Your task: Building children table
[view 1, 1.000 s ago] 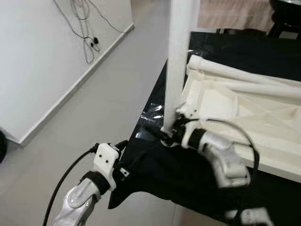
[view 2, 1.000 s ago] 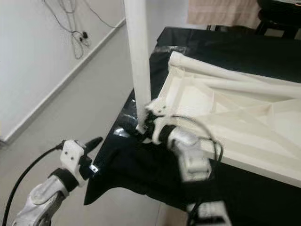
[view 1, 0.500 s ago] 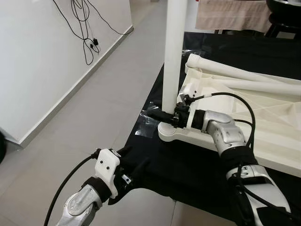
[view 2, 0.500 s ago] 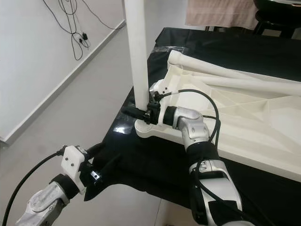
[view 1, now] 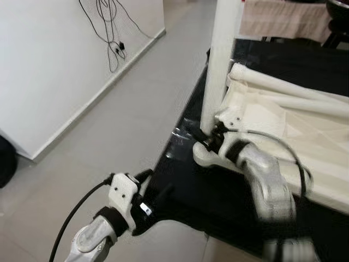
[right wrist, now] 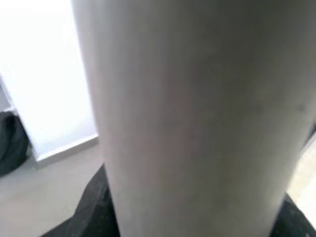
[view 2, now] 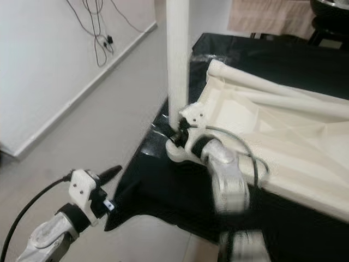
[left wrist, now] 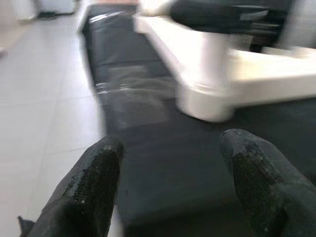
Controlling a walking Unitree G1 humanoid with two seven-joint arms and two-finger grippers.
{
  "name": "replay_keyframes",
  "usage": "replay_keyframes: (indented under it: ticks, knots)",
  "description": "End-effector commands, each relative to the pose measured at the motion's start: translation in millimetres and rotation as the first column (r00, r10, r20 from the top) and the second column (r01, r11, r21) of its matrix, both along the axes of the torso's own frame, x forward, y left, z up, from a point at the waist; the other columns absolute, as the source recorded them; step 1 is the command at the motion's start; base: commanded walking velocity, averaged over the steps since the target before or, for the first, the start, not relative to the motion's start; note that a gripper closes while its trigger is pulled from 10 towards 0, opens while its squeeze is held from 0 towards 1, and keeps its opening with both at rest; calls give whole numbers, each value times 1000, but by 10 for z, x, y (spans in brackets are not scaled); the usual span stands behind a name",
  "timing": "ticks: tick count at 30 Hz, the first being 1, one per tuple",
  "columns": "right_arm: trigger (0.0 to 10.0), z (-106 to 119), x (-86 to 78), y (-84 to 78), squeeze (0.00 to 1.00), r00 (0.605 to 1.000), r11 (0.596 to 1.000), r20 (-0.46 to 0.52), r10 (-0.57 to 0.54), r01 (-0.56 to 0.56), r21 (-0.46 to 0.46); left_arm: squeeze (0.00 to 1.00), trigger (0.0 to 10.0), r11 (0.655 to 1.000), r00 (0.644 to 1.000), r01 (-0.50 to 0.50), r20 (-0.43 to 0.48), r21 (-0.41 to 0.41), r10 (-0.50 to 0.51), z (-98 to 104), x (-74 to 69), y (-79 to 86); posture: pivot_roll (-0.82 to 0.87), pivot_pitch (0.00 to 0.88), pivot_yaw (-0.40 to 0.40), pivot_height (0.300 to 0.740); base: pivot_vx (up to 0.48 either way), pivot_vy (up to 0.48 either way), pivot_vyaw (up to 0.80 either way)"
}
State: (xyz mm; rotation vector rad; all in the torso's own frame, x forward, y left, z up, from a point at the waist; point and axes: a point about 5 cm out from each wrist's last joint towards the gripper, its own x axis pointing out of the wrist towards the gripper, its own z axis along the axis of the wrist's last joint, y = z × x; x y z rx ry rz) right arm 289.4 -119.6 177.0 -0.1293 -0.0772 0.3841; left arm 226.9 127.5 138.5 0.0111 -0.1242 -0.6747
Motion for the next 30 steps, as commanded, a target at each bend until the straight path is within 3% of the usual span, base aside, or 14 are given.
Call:
replay_keyframes:
  ticks: [1, 5, 6, 7, 8, 10, 14, 17, 19, 20, 25, 28, 29, 30]
  knots:
    - [0, -389, -121, 2, 0, 974, 996, -215, -66, 50, -78, 0, 10000, 1000, 1000, 1, -9, 18, -1, -19, 9, 43, 5, 208, 71, 740, 0, 0, 0]
    - [0, -367, -97, 108, 0, 985, 992, -172, -20, -2, -129, 0, 10000, 1000, 1000, 14, -15, 22, -14, -34, 62, 44, 10, 180, 74, 740, 0, 0, 0]
    - [8667, -368, -31, 120, 0, 985, 991, -171, -13, -10, -133, 0, 10000, 999, 1000, 23, -17, 26, -22, -38, 81, 39, 17, 173, 69, 740, 0, 0, 0]
    - [10000, -346, 37, 159, 0, 984, 995, -177, 15, -33, -98, 0, 10000, 1000, 1000, 14, -14, 26, -14, -38, 87, 41, 15, 170, 66, 740, 0, 0, 0]
    - [10000, -301, 102, 200, 1000, 982, 995, -173, 70, -80, -56, 0, 10000, 1000, 1000, 4, -10, 25, -3, -37, 86, 43, 20, 171, 63, 740, 0, 0, 0]
    - [10000, -253, 117, 232, 1000, 981, 995, -169, 94, -100, -27, 0, 10000, 1000, 1000, -5, -7, 24, 5, -35, 83, 45, 20, 171, 63, 740, 0, 0, 0]
    - [10000, 29, 235, 249, 1000, 939, 939, -78, 335, -327, 105, 0, 10000, 1000, 1000, -4, -6, 20, 4, -30, 75, 29, 28, 172, 60, 740, 0, 0, 0]
    - [10000, 86, 245, 230, 1000, 921, 919, -59, 385, -378, 111, 0, 10000, 1000, 1000, -1, -6, 19, 1, -29, 75, 24, 30, 173, 60, 740, 0, 0, 0]
    - [10000, 155, 313, 160, 910, 860, 860, -51, 508, -503, 83, 0, 10000, 1000, 1000, 3, -6, 17, -3, -26, 68, 9, 34, 177, 59, 740, 0, 0, 0]
    - [10000, 156, 375, 138, 0, 818, 821, -69, 571, -570, 36, 0, 10000, 1000, 1000, 4, -5, 16, -4, -22, 63, -3, 42, 183, 55, 740, 0, 0, 0]
    - [10000, 155, 521, 103, 0, 717, 721, -132, 684, -692, -25, 0, 10000, 1000, 1000, 5, -2, 14, -5, -11, 42, -28, 53, 191, 51, 740, 0, 0, 0]
    - [10000, 224, 663, 112, 0, 709, 715, -140, 691, -699, -11, 0, 10000, 1000, 1000, 6, -2, 14, -6, -6, 10, -41, 73, 205, 44, 740, 0, 0, 0]
    - [4000, 295, 739, 120, 0, 701, 709, -131, 701, -705, 20, 0, 10000, 1000, 1000, 6, -2, 15, -6, -4, -14, -46, 75, 209, 44, 740, 0, 0, 0]
    - [4000, 295, 739, 120, 0, 701, 709, -131, 701, -705, 20, 0, 10000, 1000, 1000, 6, -2, 15, -6, -4, -14, -46, 75, 209, 44, 740, 0, 0, 0]
